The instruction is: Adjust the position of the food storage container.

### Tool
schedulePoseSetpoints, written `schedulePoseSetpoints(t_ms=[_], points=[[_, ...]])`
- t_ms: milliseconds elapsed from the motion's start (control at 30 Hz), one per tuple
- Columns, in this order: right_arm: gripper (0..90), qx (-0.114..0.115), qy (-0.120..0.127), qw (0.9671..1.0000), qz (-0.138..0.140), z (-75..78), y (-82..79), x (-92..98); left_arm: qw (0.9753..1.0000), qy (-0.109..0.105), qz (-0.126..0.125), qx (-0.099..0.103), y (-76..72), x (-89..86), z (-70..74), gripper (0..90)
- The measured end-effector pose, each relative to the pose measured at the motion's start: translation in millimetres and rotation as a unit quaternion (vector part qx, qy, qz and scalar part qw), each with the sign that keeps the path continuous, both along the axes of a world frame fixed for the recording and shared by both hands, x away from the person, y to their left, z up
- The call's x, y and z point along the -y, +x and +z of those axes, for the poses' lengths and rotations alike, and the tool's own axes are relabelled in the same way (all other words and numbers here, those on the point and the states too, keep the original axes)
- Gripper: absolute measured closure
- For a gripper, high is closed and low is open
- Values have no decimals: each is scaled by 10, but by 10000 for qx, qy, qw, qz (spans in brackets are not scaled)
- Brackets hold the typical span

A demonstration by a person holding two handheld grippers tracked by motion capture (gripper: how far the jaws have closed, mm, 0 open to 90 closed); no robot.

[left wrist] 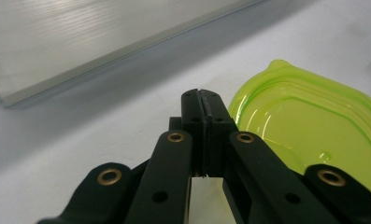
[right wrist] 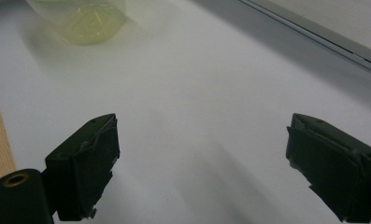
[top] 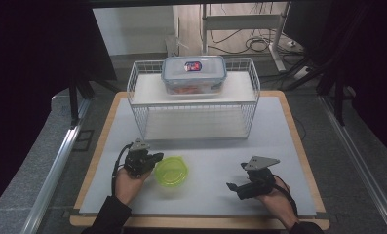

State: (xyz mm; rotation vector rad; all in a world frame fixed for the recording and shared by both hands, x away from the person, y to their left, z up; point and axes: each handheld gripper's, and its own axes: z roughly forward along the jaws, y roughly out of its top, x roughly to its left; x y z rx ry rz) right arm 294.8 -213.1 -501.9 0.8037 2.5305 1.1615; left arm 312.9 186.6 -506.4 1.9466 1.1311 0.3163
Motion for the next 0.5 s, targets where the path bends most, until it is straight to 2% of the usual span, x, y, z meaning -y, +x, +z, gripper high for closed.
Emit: schedulePoseSetpoints(t_ms=[133,200,233,300,433,467,500], points=[[94,10,-13,10000,3,3,-3,3,9999,-84,105,21,-104,-117,29,900],[94,19,-9,10000,-3,4,-5,4,9999,-26,114,67,-235,-168,31,900],[94,19,-9,10000,-3,4,-5,4,9999,-26,114,67,-235,-168,31,900],[94,31,-36,10000,2,8,-8,5,9999,36,131,74,-346,-194,28,900],[94,60,-54,10000,2,13,-16,2,9999,79,112,-29,-538,-203,-17,899],[94,68,-52,10000,5,15,-18,2,9998,111,72,-129,-609,-188,-52,899],[94,68,-52,10000,5,15,-18,2,9998,111,72,-129,-609,-188,-52,899]])
